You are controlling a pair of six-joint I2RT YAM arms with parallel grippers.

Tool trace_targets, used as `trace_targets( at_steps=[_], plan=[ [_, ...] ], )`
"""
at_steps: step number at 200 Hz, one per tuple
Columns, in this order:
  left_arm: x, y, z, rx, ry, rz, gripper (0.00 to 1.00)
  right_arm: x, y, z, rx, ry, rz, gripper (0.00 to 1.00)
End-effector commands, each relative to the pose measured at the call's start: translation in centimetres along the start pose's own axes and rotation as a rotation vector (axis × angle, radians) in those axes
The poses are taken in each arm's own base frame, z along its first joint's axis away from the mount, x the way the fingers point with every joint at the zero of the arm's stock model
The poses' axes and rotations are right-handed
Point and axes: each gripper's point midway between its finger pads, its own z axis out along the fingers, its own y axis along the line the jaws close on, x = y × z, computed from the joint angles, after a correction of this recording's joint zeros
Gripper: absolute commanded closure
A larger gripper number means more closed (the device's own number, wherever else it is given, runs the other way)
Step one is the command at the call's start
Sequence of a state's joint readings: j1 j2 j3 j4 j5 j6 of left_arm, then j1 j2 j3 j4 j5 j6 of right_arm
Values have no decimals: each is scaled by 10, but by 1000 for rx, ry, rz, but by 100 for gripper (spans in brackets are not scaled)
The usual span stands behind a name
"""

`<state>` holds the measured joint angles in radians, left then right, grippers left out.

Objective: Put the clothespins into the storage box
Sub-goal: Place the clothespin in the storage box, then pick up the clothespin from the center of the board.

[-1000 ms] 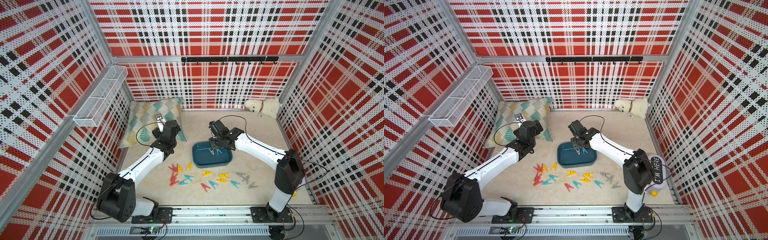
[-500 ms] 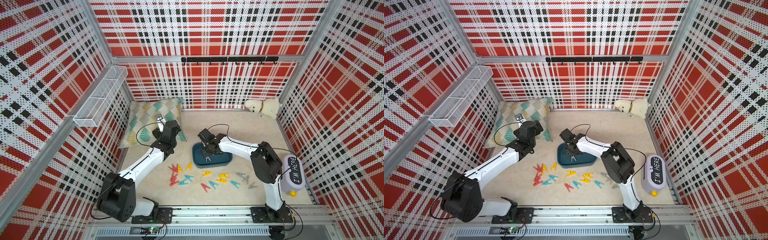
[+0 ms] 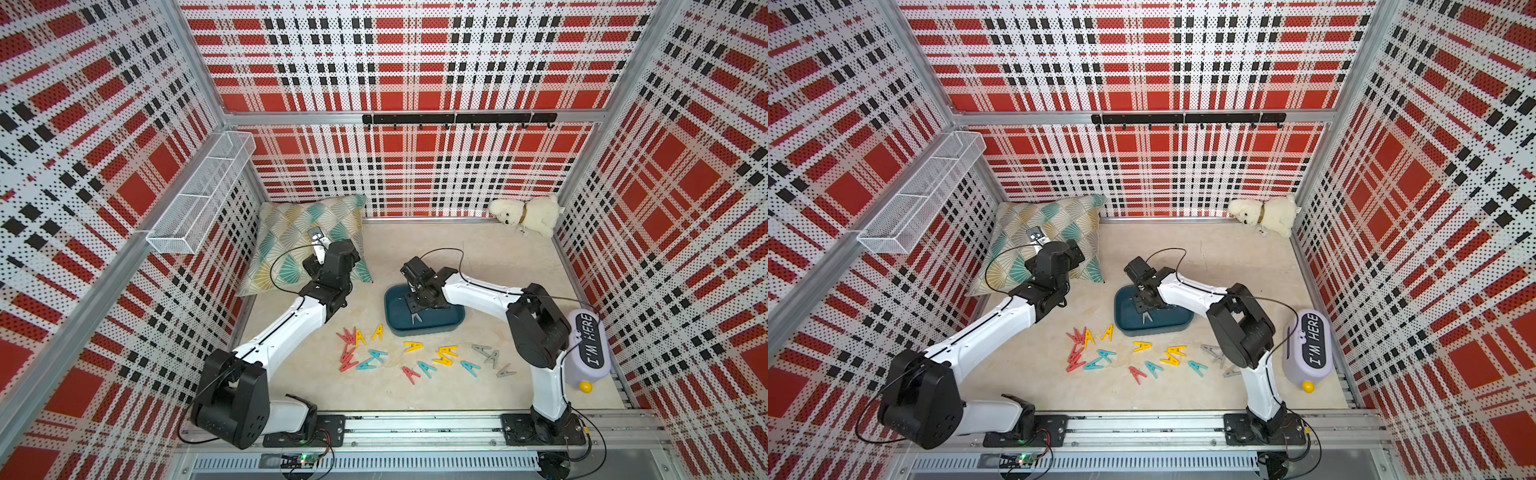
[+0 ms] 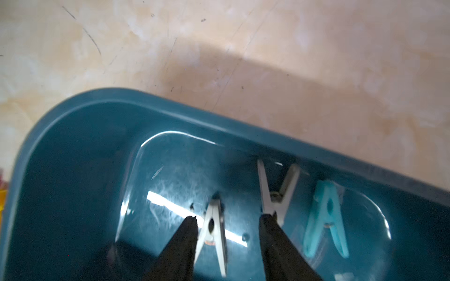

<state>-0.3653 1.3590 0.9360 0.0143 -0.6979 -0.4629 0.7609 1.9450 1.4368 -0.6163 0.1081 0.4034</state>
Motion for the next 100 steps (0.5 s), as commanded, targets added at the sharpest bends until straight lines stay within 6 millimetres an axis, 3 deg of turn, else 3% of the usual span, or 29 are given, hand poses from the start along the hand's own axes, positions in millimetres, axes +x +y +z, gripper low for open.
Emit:
trace_targets(
  at_steps=[1, 25, 45, 67, 100],
  plan=[
    [-9, 4, -3, -20, -23, 3, 1, -13, -18, -55, -4, -110, 28, 44],
    [-9, 5, 0, -29, -28, 1, 1, -2, -49, -95, 10, -164, 85, 38],
    [-10, 4, 2, -25, -33, -6, 1, 19, -82, -116, 31, -174, 161, 33],
    [-9, 0, 4, -13, -30, -12, 1, 59, -115, -119, 72, -102, 244, 33],
    [-6, -7, 7, 16, -27, -23, 1, 117, -116, -112, 53, 21, 289, 33]
  ],
)
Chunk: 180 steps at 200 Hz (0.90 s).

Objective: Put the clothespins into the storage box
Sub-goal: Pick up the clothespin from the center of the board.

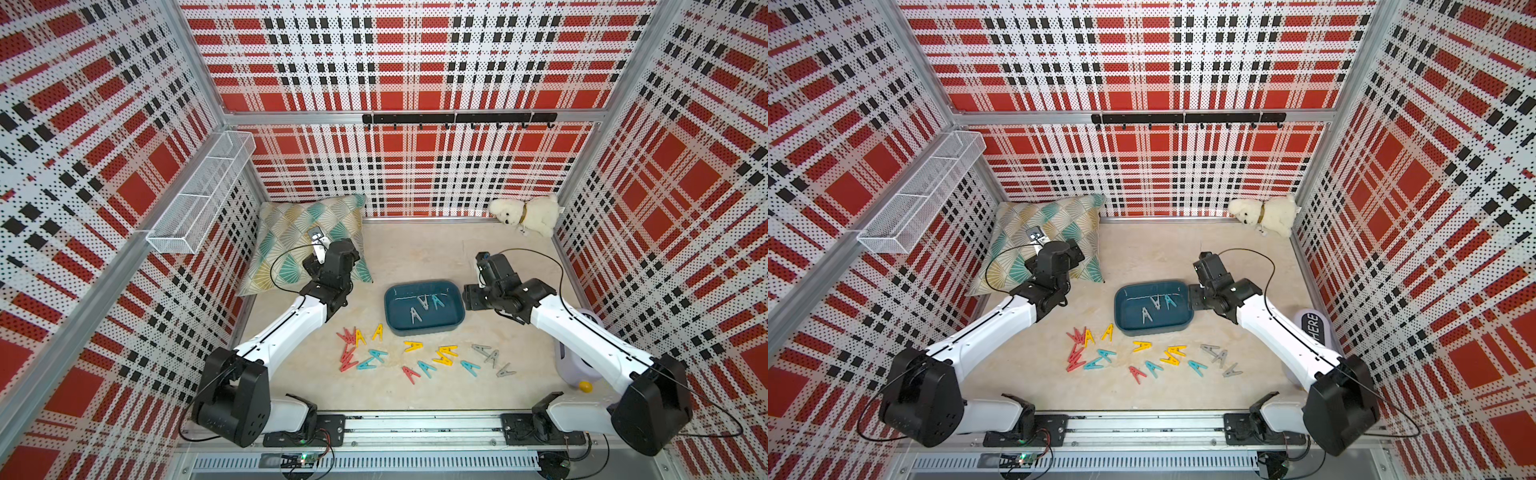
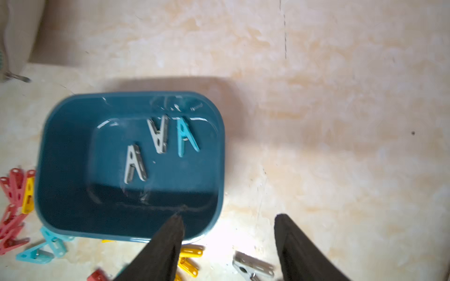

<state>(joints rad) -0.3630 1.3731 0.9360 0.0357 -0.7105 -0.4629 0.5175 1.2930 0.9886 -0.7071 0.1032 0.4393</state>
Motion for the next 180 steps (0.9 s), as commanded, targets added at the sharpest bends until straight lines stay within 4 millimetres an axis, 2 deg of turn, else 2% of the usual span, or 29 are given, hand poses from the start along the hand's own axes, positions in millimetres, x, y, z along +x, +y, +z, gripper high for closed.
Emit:
trace_targets(
  at_steps=[1, 33, 52, 98, 145, 180],
  plan=[
    [-5, -8, 4, 26, -15, -17, 1, 51, -7, 3, -2, 149, 26, 33],
    [-2, -16, 8, 39, -6, -15, 1, 91, -14, 11, -4, 234, 66, 33],
    [-2, -19, 9, 47, -8, -19, 1, 96, -13, 14, 24, 252, 51, 32],
    [-4, -23, 11, 58, -10, -25, 1, 127, -13, 40, 98, 366, 48, 34],
    [-10, -26, 14, 67, -18, -30, 1, 126, -24, 43, 184, 338, 44, 33],
    [-12, -26, 14, 71, -22, -33, 1, 133, -31, 49, 216, 346, 42, 34]
  ],
)
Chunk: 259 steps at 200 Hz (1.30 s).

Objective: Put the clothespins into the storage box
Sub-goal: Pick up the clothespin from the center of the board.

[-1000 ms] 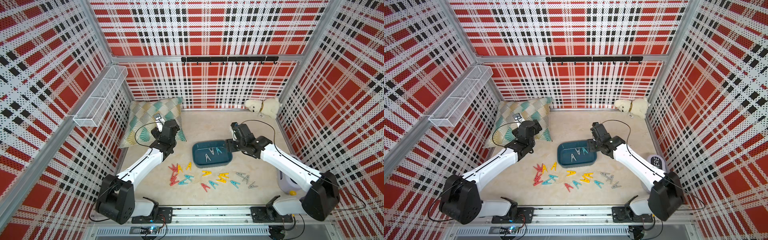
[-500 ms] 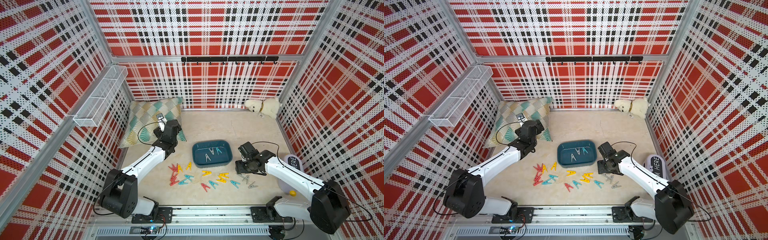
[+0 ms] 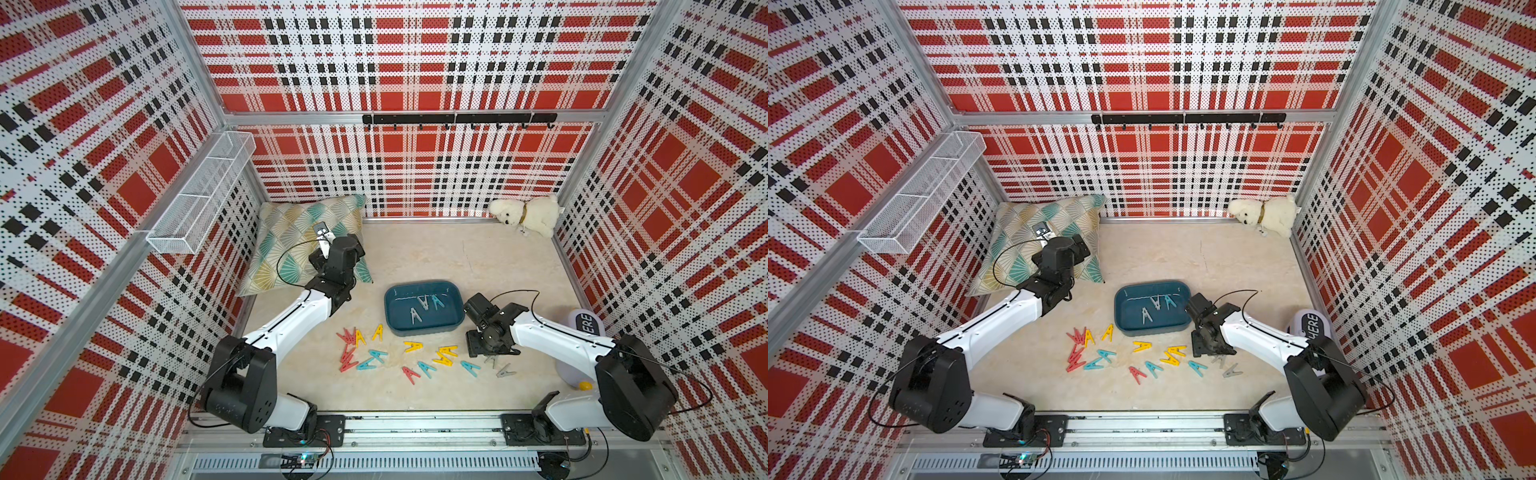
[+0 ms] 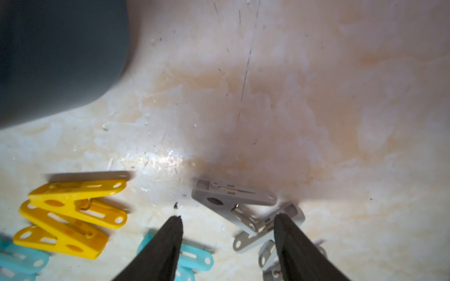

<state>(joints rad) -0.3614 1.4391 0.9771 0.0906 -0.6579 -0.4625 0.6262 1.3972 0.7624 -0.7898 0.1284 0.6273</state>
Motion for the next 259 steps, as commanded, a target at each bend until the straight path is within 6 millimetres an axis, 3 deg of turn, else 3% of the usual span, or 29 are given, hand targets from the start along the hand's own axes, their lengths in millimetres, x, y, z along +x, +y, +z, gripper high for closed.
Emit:
trace_targets(
  at_steps=[1, 27, 87, 118, 154, 198, 259],
  plan=[
    [-13, -5, 2, 15, -26, -13, 1, 0, -7, 7, 47, -14, 16, 35],
    [-12, -4, 2, 16, -24, -12, 1, 0, -11, 14, 79, -9, 11, 38],
    [-13, -2, 2, 16, -26, -13, 1, -23, -17, 23, 129, -55, -8, 40],
    [-13, -2, 2, 12, -25, -6, 1, -34, -20, 34, 113, -38, -13, 47],
    [-11, 2, 2, 1, -22, 1, 1, -30, -21, 38, 103, -21, -25, 53],
    [-12, 3, 1, 1, -23, -2, 1, -26, -15, 27, 47, -11, -19, 46],
    [-14, 3, -2, 14, -26, -12, 1, -7, -11, 23, -1, 15, 28, 49]
  ],
)
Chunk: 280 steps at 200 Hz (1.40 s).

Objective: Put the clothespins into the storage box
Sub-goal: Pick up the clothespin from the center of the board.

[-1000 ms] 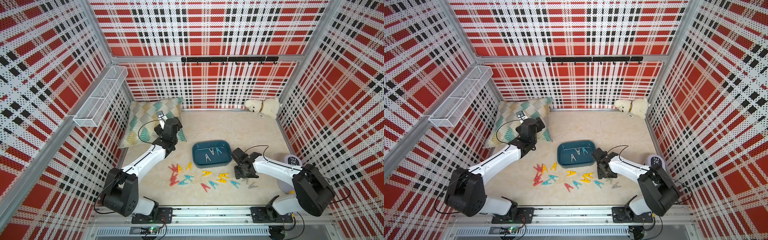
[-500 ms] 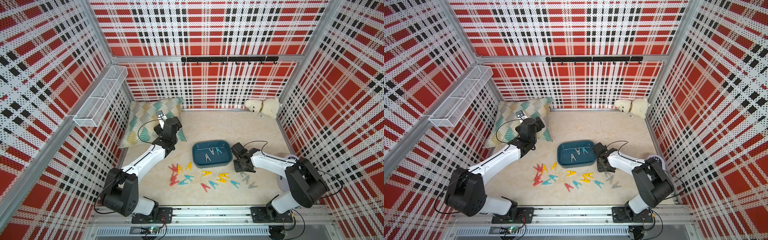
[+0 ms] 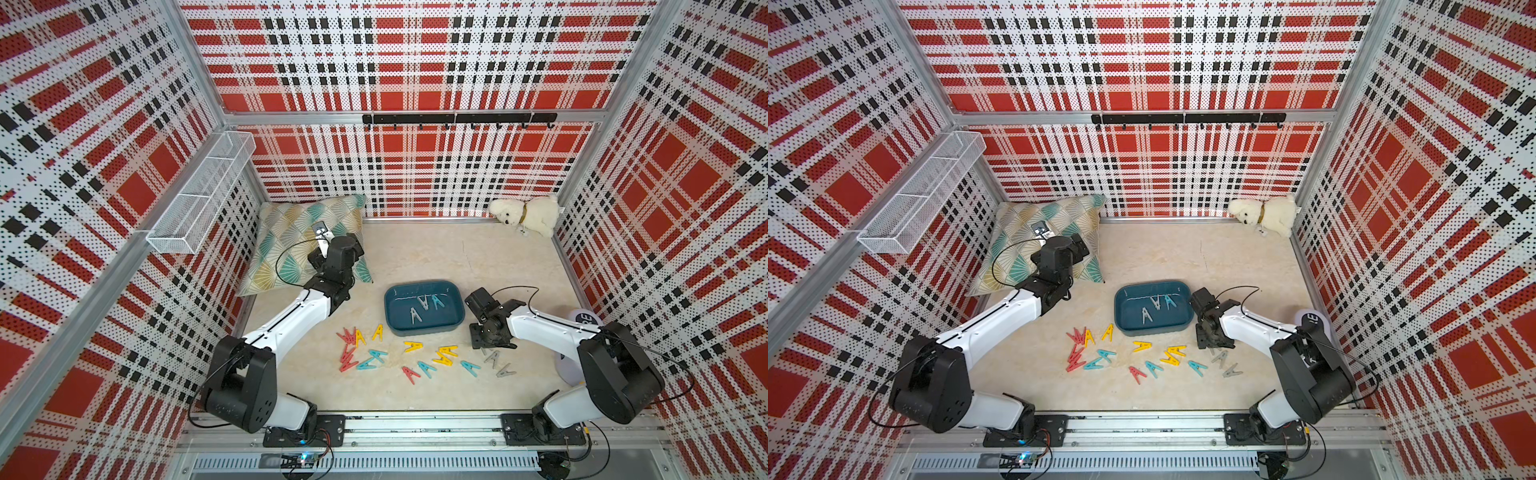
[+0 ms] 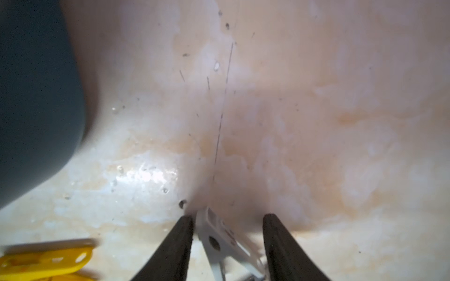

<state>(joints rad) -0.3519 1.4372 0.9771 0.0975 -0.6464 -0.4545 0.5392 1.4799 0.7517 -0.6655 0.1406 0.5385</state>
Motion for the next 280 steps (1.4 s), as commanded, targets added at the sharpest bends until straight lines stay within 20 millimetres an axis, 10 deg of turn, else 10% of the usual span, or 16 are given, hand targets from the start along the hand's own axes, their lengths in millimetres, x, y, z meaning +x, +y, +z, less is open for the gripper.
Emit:
trace_targets(
  at_steps=[1, 172, 280],
  plan=[
    [-12, 1, -4, 10, -24, -12, 1, 17, 1, 1, -13, 45, 27, 49],
    [-12, 4, -5, 8, -25, -13, 1, -3, 18, 8, -34, 12, 8, 80],
    [-13, 0, -4, 18, -24, -16, 1, -46, 6, -48, 14, -106, -35, 79]
  ],
)
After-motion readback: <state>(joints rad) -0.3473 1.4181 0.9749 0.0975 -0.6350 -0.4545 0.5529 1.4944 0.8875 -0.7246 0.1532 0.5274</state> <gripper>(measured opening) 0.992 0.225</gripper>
